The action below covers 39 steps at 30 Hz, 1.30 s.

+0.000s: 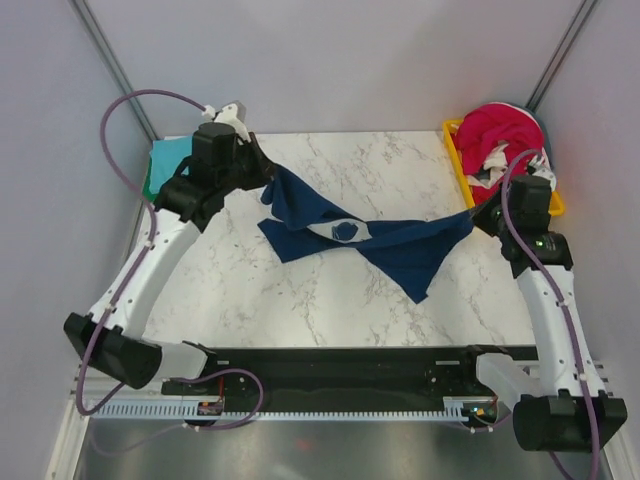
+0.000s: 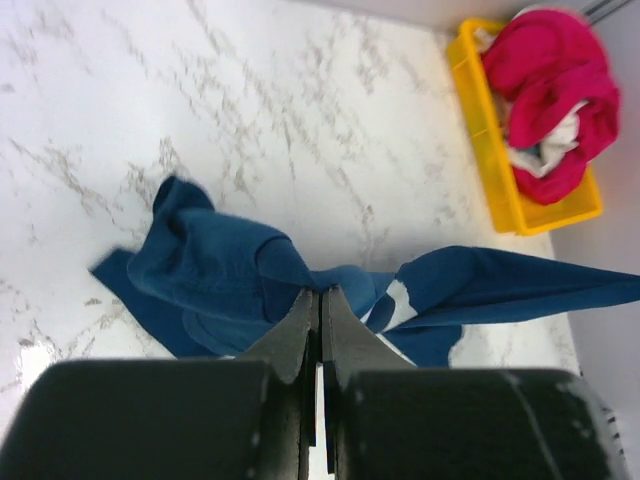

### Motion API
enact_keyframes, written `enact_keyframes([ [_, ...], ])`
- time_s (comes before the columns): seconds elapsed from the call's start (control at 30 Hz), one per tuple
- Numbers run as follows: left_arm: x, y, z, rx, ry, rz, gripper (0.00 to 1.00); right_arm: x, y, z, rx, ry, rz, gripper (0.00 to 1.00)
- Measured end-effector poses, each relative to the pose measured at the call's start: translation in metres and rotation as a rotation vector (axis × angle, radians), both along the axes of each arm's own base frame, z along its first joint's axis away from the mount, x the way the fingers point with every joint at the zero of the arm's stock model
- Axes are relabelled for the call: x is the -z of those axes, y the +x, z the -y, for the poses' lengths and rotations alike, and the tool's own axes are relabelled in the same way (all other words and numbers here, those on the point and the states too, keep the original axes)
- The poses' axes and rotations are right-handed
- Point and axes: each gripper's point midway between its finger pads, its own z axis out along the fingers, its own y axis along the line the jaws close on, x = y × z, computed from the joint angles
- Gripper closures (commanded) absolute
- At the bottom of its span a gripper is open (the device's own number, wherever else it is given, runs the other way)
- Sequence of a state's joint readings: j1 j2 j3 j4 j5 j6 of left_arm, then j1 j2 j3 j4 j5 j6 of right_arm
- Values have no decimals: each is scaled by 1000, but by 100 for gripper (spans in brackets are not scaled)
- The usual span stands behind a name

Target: Fold and stack the t-shirts

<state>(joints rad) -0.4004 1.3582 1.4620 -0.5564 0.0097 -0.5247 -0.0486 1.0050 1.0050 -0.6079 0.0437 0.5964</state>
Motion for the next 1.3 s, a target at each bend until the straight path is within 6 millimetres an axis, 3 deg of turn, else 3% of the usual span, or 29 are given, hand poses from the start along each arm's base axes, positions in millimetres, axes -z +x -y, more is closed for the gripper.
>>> enact_keyframes([
  [0.07,-33,-10,-6,2,-13,62,98,-53,1,0,-4,-6,112,100],
  [0.17,-97,-35,-20,-7,-39,190,98,-136,-16,-1,-5,-21,285,100],
  [0.23,-148,-56,-33,-21,-69,310,98,-189,-38,-1,-1,-35,416,100],
  [0.33,-218,-98,-57,-51,-112,484,98,-248,-82,1,18,-56,572,100],
  [0.43,-256,-131,-78,-83,-132,599,98,-270,-117,8,62,-75,667,100],
  [0.5,-265,-144,-87,-101,-137,636,98,-254,-125,9,74,-72,664,100],
  [0.53,-263,-147,-89,-102,-134,635,98,-231,-125,7,70,-58,627,77],
  [0.57,-253,-144,-88,-101,-124,615,98,-203,-121,4,62,-35,580,55],
  [0.6,-241,-140,-86,-99,-112,592,98,-163,-117,1,55,-10,497,39],
  [0.63,-220,-132,-82,-94,-90,544,98,-125,-112,-1,48,11,407,16],
  [0.7,-162,-112,-72,-74,-32,415,98,-37,-111,-9,32,58,188,6],
  [0.73,-122,-103,-66,-57,7,323,98,2,-118,-12,26,78,78,4],
  [0.8,-41,-94,-58,-22,78,140,98,40,-136,-15,26,92,-37,4],
  [0.9,68,-111,-62,11,182,-133,98,27,-141,-18,6,95,20,5],
  [0.93,98,-123,-66,20,212,-217,98,18,-136,-20,-11,97,50,6],
  [0.97,113,-131,-68,27,226,-261,98,12,-129,-23,-29,100,67,7],
  [1.03,127,-141,-72,33,236,-303,98,8,-104,-33,-98,124,70,9],
  [1.13,123,-144,-74,30,229,-286,98,22,-58,-54,-211,144,-10,7],
  [1.2,123,-144,-75,25,227,-282,98,43,-30,-86,-329,101,-127,7],
  [1.3,130,-143,-79,11,239,-300,98,58,14,-152,-524,-2,-207,8],
])
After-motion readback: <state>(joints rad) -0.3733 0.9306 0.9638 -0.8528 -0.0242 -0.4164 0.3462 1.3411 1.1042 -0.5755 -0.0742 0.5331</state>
